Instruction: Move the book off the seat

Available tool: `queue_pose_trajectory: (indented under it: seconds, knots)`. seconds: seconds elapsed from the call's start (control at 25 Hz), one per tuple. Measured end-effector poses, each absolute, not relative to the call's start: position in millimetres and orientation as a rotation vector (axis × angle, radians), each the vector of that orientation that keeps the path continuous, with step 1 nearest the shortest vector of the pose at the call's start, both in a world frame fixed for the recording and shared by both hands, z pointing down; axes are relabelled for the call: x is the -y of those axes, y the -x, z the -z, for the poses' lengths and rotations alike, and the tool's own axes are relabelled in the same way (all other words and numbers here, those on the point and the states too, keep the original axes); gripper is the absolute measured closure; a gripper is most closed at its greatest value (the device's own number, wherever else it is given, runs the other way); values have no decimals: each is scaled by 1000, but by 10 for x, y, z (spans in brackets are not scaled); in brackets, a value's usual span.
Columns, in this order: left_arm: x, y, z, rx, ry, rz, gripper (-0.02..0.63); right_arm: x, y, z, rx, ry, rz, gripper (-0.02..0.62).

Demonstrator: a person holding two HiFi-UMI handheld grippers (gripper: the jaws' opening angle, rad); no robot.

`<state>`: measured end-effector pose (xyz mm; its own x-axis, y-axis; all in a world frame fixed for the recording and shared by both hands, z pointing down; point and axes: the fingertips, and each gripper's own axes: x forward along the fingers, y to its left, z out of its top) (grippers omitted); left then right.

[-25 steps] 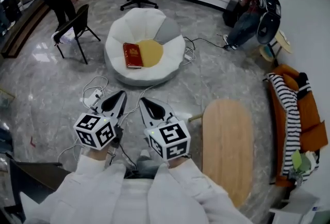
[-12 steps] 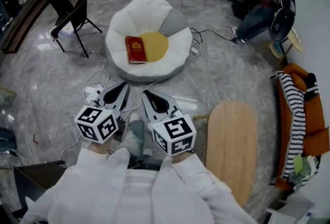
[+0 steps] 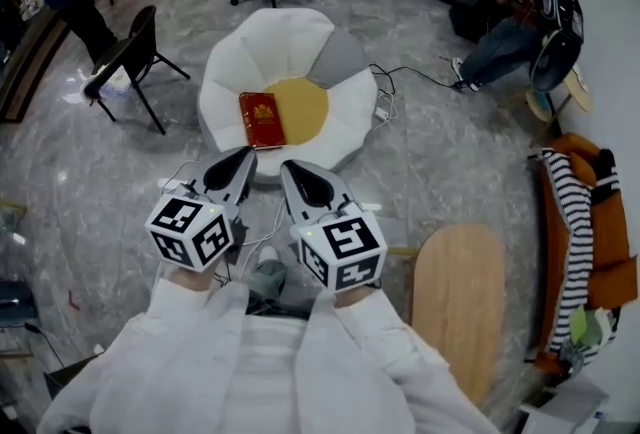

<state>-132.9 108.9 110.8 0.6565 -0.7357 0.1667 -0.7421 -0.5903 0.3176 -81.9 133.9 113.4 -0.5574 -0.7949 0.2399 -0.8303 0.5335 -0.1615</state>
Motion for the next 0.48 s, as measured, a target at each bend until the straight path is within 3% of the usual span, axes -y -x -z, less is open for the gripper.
queue_pose_trajectory:
  seconds: [0.48]
  knots:
    - [-87,1475,-1323,1115,-2447,-46,600,-325,991,-1297,2570,-1437,-469,583]
